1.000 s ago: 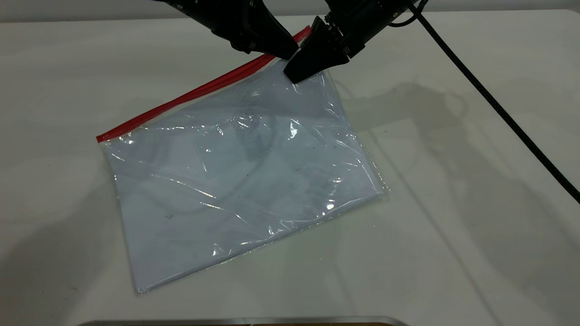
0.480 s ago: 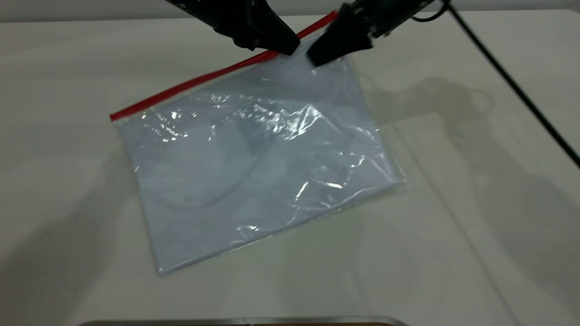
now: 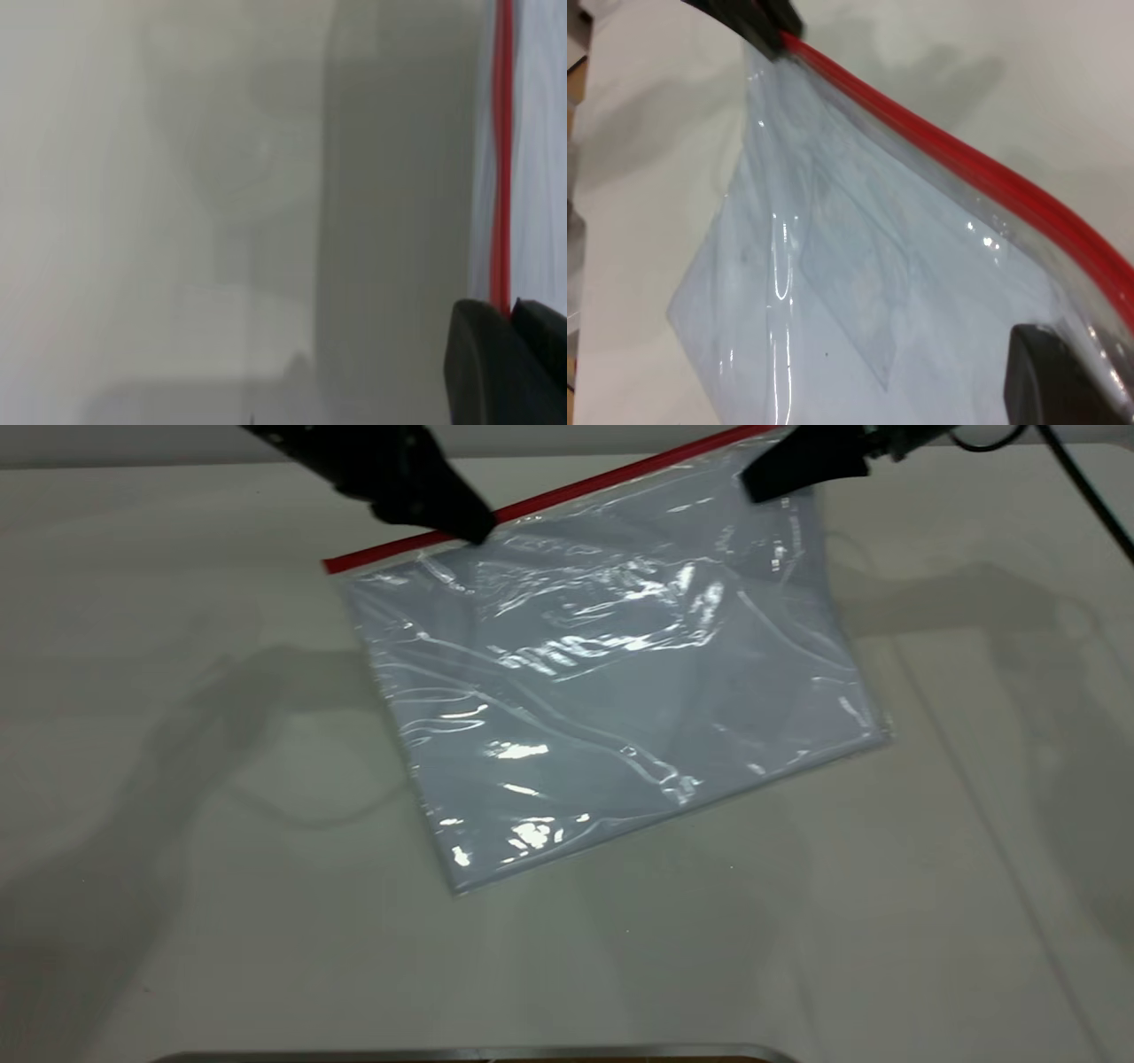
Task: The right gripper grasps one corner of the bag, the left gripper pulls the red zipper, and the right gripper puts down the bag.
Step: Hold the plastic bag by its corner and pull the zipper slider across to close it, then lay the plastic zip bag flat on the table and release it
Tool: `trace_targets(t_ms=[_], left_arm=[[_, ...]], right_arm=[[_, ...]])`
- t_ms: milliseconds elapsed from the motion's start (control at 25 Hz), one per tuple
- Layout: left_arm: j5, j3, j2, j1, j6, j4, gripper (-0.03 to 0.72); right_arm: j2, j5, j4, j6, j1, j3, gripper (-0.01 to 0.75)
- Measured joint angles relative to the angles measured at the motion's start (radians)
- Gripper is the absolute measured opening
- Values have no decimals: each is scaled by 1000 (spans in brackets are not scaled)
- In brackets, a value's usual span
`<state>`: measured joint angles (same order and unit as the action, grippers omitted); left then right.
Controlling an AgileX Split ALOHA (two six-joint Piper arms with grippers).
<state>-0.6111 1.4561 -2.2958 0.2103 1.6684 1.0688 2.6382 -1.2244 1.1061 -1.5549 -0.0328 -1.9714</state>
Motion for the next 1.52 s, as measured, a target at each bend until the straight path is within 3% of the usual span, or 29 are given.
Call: trace_targets(t_ms=[360, 640, 760, 1000, 1080, 1240, 1520], left_arm=[[-48, 4, 0, -30, -239, -254, 45], [-53, 6, 0, -28, -275, -281, 67], [-54, 6, 0, -32, -295, -330, 139], [-55, 6, 13, -39, -387, -351, 435], [-55, 6, 45, -39, -416, -357, 518], [-54, 6, 151, -39, -481, -370, 606], [-109, 6, 405, -39, -836, -598, 606]], right_arm=[[0, 9, -52, 90, -37, 0, 37], [0, 20, -66, 149, -33, 0, 82], [0, 52, -89, 172, -41, 0, 195], [0, 78, -146, 262, -55, -33, 578], [-12, 79, -213, 331, -55, -67, 656], [-67, 71, -354, 470, -55, -171, 691], [-237, 1, -500, 739, -55, -414, 622]])
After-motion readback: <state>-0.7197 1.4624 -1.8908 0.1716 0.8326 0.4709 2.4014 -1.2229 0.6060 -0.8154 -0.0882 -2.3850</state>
